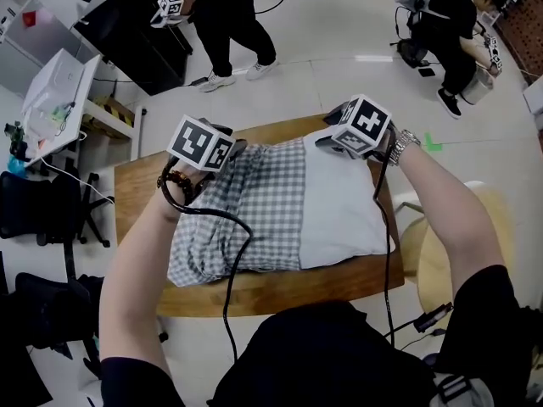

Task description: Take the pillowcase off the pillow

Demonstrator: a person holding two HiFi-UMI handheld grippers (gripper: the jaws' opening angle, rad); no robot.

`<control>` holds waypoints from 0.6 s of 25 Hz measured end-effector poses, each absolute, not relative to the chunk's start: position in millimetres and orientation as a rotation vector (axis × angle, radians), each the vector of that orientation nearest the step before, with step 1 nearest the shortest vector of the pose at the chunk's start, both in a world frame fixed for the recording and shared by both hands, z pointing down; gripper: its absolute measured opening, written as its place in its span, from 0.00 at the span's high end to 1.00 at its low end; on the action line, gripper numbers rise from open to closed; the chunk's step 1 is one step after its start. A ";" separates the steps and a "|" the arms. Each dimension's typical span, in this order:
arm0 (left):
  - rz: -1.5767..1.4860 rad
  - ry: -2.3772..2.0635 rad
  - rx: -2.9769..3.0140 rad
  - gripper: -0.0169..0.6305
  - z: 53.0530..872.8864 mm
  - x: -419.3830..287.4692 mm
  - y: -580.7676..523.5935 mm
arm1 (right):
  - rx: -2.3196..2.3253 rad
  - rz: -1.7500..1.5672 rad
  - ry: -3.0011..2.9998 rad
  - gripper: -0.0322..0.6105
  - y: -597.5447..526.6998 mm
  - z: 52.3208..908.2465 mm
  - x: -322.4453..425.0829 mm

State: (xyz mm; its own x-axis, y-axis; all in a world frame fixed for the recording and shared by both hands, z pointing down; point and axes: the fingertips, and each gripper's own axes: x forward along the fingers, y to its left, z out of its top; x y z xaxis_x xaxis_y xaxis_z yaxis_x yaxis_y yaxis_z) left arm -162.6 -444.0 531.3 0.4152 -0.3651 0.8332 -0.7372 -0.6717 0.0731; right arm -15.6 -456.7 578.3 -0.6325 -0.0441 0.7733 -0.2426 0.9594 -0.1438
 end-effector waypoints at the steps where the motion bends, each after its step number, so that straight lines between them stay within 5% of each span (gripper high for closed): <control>1: 1.180 -0.912 2.230 0.69 538.7 -162.8 -449.6 | 0.181 0.309 -2.235 0.55 -460.8 583.1 -18.9; 12: 1.413 -0.652 2.064 0.72 602.1 -169.8 -487.9 | 0.029 0.431 -2.153 0.54 -485.1 617.7 -47.4; 15: 1.489 -0.601 1.994 0.77 623.5 -180.4 -484.8 | 0.017 0.492 -2.135 0.63 -481.2 624.5 -48.5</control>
State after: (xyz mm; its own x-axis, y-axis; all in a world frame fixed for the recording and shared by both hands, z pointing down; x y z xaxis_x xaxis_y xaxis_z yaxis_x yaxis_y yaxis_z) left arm -180.4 -484.8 623.5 0.2779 -0.0164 0.9605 -0.6549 -0.7347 0.1769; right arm -48.5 -481.2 624.5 -0.5814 0.1712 0.7954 -0.1944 0.9201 -0.3401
